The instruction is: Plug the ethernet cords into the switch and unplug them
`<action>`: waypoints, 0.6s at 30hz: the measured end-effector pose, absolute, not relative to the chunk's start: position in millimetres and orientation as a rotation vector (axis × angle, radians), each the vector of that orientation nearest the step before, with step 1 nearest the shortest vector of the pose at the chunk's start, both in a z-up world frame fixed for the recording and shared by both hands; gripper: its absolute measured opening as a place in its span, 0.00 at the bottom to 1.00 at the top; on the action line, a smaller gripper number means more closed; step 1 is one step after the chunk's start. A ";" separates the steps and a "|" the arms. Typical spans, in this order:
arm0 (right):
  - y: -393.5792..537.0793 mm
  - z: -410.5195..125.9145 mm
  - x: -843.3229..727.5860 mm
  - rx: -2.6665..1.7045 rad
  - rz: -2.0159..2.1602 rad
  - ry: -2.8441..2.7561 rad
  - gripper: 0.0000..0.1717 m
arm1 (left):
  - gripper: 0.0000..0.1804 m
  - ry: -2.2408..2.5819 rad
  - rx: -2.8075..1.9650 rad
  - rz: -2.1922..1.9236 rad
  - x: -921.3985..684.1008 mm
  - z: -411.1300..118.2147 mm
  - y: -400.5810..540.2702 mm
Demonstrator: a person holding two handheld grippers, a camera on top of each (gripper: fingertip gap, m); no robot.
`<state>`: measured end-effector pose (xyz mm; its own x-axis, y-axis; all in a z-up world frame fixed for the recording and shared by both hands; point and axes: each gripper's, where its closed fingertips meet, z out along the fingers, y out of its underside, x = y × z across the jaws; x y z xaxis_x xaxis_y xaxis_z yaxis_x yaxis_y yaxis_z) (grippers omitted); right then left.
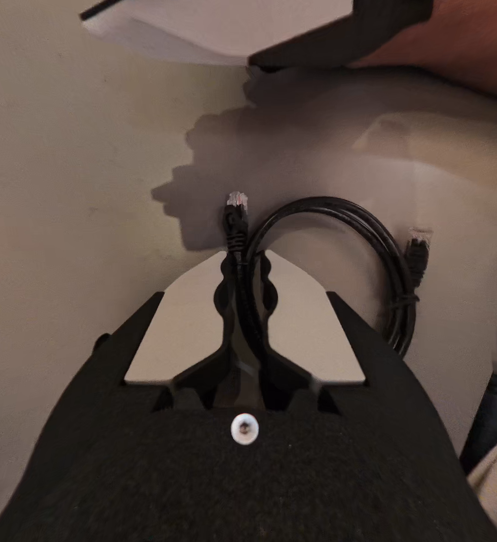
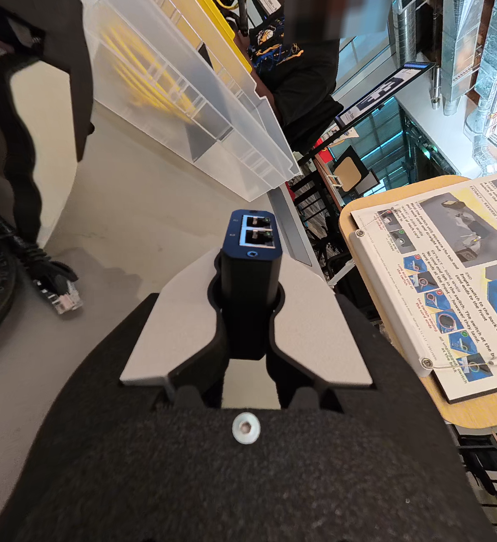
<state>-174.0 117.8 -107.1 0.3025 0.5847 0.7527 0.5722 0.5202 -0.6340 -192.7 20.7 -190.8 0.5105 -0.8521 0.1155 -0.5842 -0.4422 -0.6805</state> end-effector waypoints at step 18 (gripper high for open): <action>113.2 -102.0 -175.7 -1.076 -0.020 -1.351 0.15 | 0.07 1.426 -2.121 -0.380 -214.5 -90.9 25.7</action>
<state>-175.7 113.2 -102.0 0.2932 0.5514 0.7810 0.5747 0.5512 -0.6049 -214.5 25.7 -90.9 0.3967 -0.9154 -0.0687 -0.7596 -0.2853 -0.5845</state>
